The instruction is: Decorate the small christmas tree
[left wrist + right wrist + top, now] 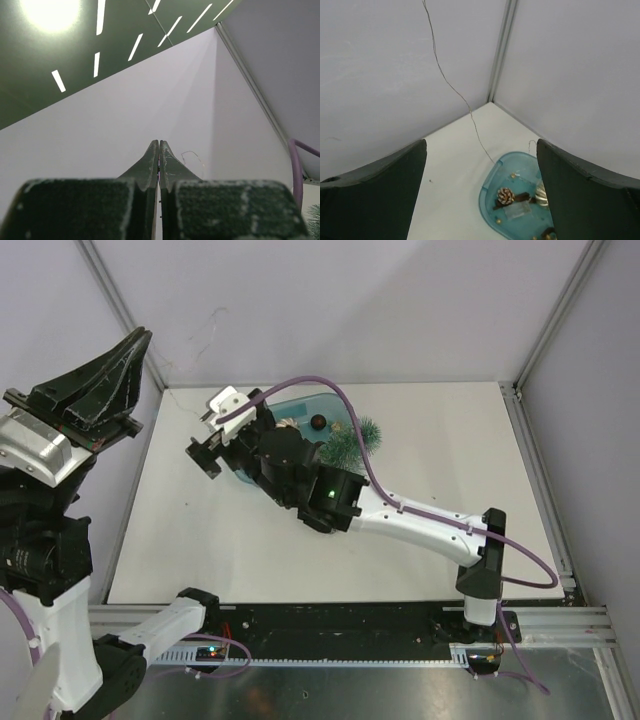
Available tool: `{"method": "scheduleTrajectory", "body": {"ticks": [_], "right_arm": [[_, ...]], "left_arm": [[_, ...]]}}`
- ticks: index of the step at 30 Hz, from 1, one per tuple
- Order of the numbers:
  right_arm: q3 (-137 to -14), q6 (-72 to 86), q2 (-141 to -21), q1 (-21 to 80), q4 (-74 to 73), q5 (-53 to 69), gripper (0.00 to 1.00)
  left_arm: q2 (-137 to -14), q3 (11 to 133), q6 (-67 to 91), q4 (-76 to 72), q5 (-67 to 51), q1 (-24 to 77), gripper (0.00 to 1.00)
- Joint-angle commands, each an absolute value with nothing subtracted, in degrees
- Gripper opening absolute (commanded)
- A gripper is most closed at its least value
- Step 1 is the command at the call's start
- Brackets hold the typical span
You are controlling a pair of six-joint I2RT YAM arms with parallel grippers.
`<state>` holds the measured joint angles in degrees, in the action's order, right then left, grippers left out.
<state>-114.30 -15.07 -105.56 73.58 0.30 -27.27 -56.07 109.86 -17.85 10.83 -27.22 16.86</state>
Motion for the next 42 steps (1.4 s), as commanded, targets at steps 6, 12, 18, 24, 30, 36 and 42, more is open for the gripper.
{"method": "scheduleTrajectory", "body": {"ticks": [6, 12, 18, 24, 30, 36, 42], "right_arm": [[-123.3, -12.9, -110.7, 71.3, -0.7, -21.8, 0.83], [-125.3, -11.7, -112.1, 70.4, -2.4, -19.6, 0.77], [-127.0, -11.2, -112.4, 70.3, -3.3, -19.6, 0.31], [-127.2, -11.6, -110.8, 70.2, -3.6, -20.0, 0.03], [-129.2, -10.5, -110.5, 69.0, -4.3, -19.5, 0.00], [-135.4, -11.8, -111.9, 67.3, -5.4, -19.5, 0.00], [-143.9, -15.6, -113.3, 66.1, -5.1, -19.4, 0.00]], "left_arm": [[-56.2, 110.0, -16.5, 10.5, -27.1, 16.8, 0.01], [-56.7, 110.6, -16.2, 10.6, -27.2, 16.8, 0.00], [-56.8, 110.7, -16.0, 10.6, -26.8, 16.8, 0.02], [-57.0, 110.6, -15.4, 10.6, -26.3, 16.9, 0.32], [-57.0, 111.2, -14.1, 10.6, -24.7, 16.8, 0.97], [-53.9, 105.9, -14.2, 10.6, -18.5, 16.7, 1.00], [-45.4, 86.8, -16.5, 10.6, -12.0, 16.8, 1.00]]}}
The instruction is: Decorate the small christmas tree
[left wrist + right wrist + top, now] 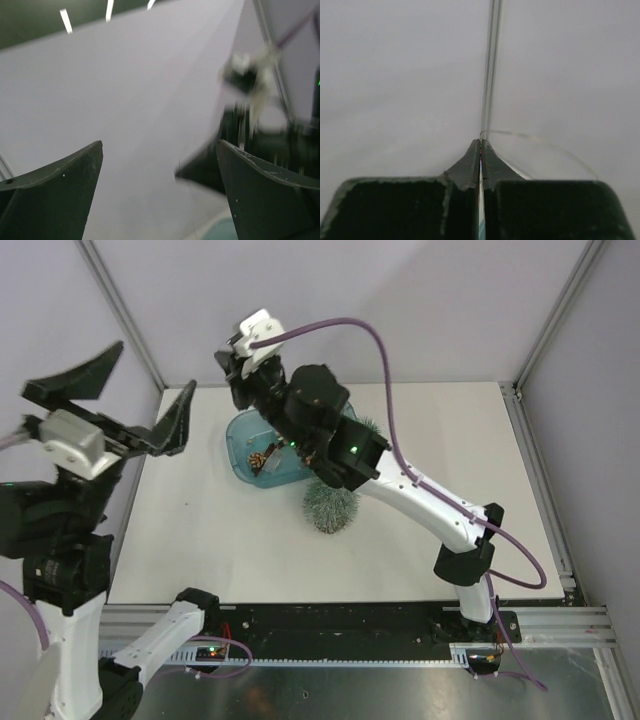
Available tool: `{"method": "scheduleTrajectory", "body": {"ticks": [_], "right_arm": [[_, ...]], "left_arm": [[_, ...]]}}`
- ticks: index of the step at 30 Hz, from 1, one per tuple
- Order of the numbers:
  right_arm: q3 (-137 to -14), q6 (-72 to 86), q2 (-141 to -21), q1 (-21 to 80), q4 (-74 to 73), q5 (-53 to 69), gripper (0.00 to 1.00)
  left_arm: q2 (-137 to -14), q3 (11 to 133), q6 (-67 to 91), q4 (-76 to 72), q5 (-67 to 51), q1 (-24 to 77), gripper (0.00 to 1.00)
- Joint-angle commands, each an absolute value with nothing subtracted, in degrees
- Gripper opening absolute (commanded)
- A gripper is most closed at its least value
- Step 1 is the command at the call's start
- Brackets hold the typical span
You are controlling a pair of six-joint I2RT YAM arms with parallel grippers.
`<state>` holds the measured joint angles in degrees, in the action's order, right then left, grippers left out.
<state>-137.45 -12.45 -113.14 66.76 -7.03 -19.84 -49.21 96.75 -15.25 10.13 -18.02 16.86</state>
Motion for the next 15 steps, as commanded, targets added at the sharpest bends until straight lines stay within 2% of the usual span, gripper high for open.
{"method": "scheduleTrajectory", "body": {"ticks": [1, 6, 10, 15], "right_arm": [[-144.4, -16.0, -113.1, 65.9, -4.6, -19.3, 0.00], [-145.1, -14.7, -110.6, 65.2, -2.5, -17.1, 0.00], [-144.8, -13.6, -108.3, 65.5, -2.1, -15.1, 0.00], [-144.0, -13.9, -106.6, 66.5, -2.3, -14.8, 0.00]], "left_arm": [[-43.9, 83.8, -16.5, 10.6, -11.3, 16.8, 1.00], [-39.9, 66.8, -16.2, 9.5, -8.1, 16.7, 1.00], [-42.0, 56.7, -14.9, 6.6, -8.4, 16.4, 1.00], [-50.5, 50.0, -13.6, 1.0, -19.5, 15.2, 1.00]]}}
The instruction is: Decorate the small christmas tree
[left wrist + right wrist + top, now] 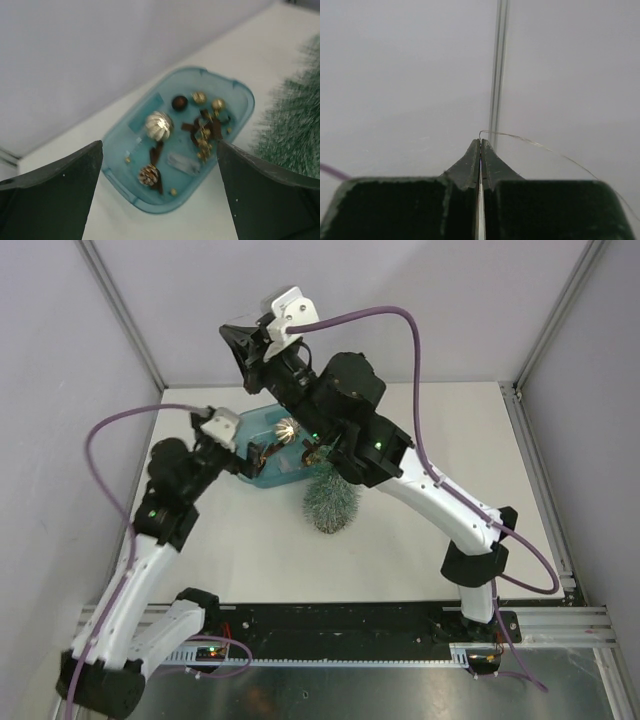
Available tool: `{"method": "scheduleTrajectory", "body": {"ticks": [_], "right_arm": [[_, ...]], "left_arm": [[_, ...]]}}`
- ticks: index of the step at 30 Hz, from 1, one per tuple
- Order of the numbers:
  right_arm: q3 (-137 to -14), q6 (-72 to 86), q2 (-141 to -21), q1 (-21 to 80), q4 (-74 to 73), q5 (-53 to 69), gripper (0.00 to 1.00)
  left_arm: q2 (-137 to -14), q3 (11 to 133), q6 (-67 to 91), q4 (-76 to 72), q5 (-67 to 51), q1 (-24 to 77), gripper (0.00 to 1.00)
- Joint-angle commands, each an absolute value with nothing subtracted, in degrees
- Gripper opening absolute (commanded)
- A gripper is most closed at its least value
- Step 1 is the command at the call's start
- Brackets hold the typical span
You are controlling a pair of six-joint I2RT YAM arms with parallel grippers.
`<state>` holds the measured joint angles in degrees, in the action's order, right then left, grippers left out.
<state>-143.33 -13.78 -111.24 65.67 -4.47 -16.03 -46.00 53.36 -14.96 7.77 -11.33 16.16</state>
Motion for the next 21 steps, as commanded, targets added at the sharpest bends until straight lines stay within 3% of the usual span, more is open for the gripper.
{"method": "scheduleTrajectory", "body": {"ticks": [1, 9, 15, 17, 21], "right_arm": [[-143.8, -14.0, -106.6, 66.6, -2.5, -14.9, 0.00], [-143.5, -14.6, -107.0, 66.5, -2.3, -15.2, 0.00], [-143.9, -14.4, -107.4, 66.0, -1.8, -14.7, 0.00], [-143.9, -14.5, -107.2, 66.0, -1.7, -14.7, 0.00], [-143.8, -14.8, -106.7, 66.0, -1.7, -14.8, 0.00]], "left_arm": [[-51.3, 48.7, -14.0, -1.1, -23.7, 15.0, 1.00], [-55.9, 45.0, -17.5, -4.3, -41.7, 14.6, 1.00], [-58.5, 43.1, -15.2, -9.2, -39.8, 14.6, 0.97], [-60.2, 43.1, -14.8, -11.4, -38.0, 14.6, 0.90], [-63.0, 44.0, -15.5, -12.6, -35.9, 14.6, 0.62]]}}
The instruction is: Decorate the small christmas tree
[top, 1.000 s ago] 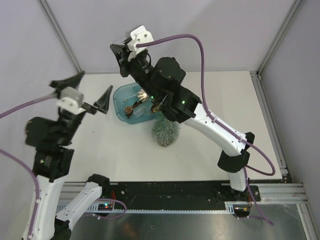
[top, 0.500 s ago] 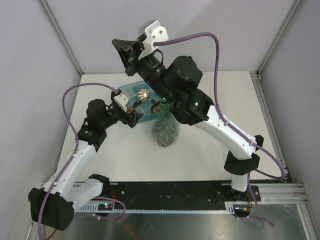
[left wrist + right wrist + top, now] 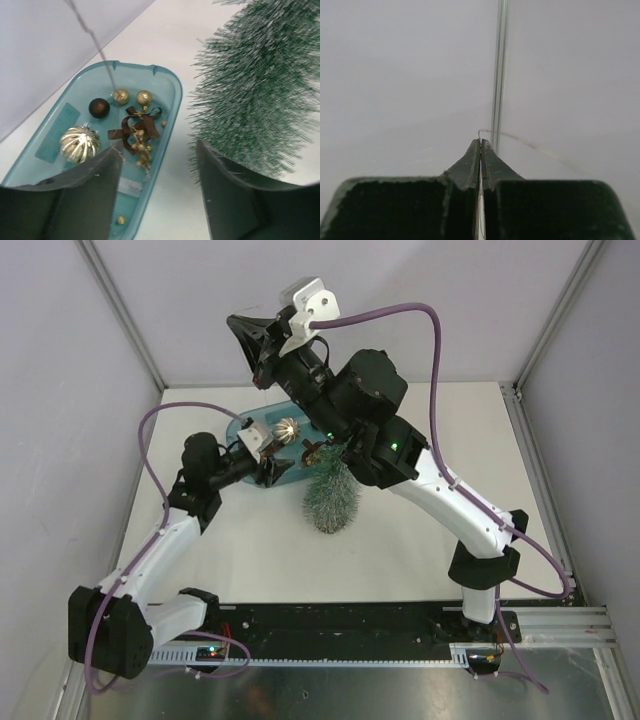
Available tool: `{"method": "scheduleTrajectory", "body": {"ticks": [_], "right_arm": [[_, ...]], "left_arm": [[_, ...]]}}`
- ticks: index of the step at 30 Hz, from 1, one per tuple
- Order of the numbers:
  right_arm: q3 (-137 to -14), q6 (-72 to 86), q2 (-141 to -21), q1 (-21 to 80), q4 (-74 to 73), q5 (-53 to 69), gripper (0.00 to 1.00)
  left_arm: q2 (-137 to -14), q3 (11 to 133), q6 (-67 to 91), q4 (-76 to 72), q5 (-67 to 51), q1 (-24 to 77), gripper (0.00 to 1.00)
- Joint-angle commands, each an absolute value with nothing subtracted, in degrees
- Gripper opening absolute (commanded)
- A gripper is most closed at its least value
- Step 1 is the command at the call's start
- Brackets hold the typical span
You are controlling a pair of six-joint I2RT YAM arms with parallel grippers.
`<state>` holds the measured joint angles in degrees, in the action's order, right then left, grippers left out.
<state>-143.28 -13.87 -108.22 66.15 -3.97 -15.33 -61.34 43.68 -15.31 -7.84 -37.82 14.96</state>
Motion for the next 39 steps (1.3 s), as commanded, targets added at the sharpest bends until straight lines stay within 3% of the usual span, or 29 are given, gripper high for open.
{"method": "scheduleTrajectory", "body": {"ticks": [1, 5, 8, 21, 29, 39], "right_arm": [[-143.7, -14.9, -106.5, 66.0, -1.7, -14.7, 0.00], [-143.5, -15.5, -105.8, 66.0, -1.8, -14.8, 0.00], [-143.3, -16.0, -104.9, 65.9, -2.2, -15.2, 0.00], [-135.8, -19.6, -97.5, 66.2, 0.9, -19.0, 0.00], [-132.8, -24.1, -93.7, 66.5, 3.1, -22.9, 0.00], [-126.1, -25.2, -88.9, 67.0, 2.4, -25.4, 0.00]], "left_arm": [[-63.5, 44.4, -15.6, -12.7, -35.5, 14.6, 0.51], [-65.2, 47.6, -15.9, -12.9, -33.7, 14.5, 0.14], [-66.2, 51.7, -16.6, -12.4, -33.1, 14.2, 0.02], [-65.4, 66.9, -14.0, -9.0, -36.0, 6.6, 0.00], [-56.9, 69.6, -16.6, -5.2, -41.6, 6.6, 0.00], [-50.3, 67.2, -21.2, 10.4, -51.1, 6.6, 0.00]]}}
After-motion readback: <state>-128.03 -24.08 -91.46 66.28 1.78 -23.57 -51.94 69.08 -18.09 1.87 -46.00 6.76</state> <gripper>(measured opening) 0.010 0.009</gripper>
